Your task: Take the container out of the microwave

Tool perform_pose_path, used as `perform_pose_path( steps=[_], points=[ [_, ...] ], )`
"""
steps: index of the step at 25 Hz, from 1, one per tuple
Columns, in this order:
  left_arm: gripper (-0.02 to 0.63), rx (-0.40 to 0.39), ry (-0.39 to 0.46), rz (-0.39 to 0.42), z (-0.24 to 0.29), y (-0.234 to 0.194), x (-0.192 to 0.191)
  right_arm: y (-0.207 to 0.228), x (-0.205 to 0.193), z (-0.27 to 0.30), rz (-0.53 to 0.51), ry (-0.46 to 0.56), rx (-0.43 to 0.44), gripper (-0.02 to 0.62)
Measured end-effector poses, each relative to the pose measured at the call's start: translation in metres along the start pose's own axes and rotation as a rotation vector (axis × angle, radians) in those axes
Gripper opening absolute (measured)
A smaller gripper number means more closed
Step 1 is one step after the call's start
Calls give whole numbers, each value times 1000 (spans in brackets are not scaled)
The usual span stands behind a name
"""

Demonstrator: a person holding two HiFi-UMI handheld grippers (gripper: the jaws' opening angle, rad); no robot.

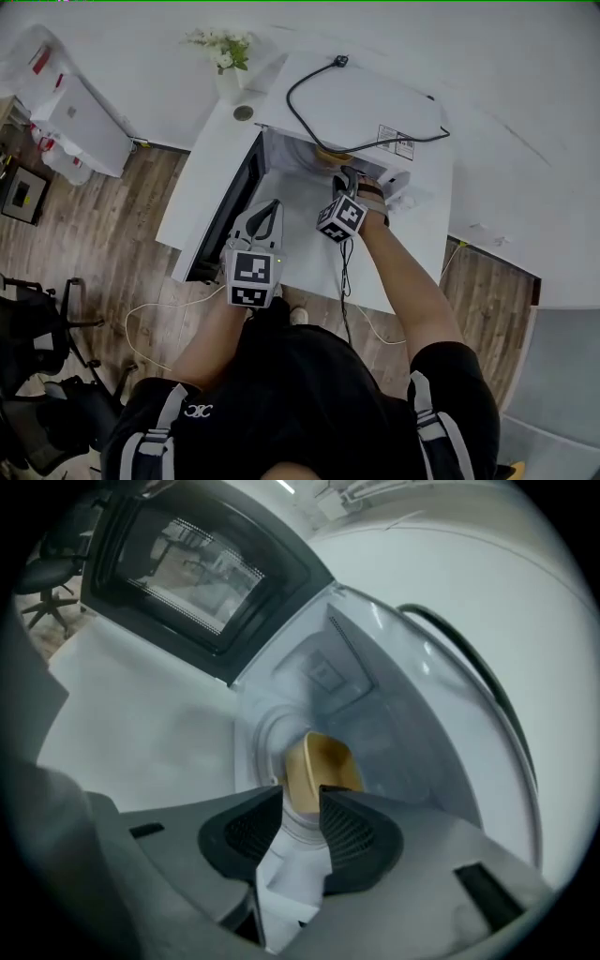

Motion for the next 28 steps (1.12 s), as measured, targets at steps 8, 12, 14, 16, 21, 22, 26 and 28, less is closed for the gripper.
perform_pose_path(
  steps=[8, 12, 14, 16, 21, 22, 26, 28],
  points=[
    [14, 7, -11, 50, 8, -12, -3, 7, 6, 38, -11, -54, -9, 137],
    [14, 24, -19, 74, 11, -18, -6, 10, 12, 52, 2, -73, 2, 137],
    [14, 26, -24, 65, 12, -20, -7, 11, 15, 58, -6, -86, 12, 137],
    [14, 27, -29, 59, 12, -20, -9, 11, 14, 63, -12, -107, 26, 137],
    [14, 36, -51, 22, 14, -26, -11, 14, 16, 65, -17, -104, 41, 61],
    [14, 39, -52, 20, 14, -26, -11, 14, 16, 64, -17, -101, 48, 44],
    [14, 42, -51, 19, 15, -21, -8, 14, 14, 58, -11, -95, 93, 40],
    [14, 39, -48, 20, 16, -17, -7, 13, 13, 54, -8, -94, 126, 40]
  ],
)
Point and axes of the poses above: the fingertips, and each gripper's own axes: z forward along the fingers, y to its right, x out of its top, the point moved 8 cm from there along -z, backward along the fingers, and after that the axes turned 10 degrees about z, right-handed, at the moved point
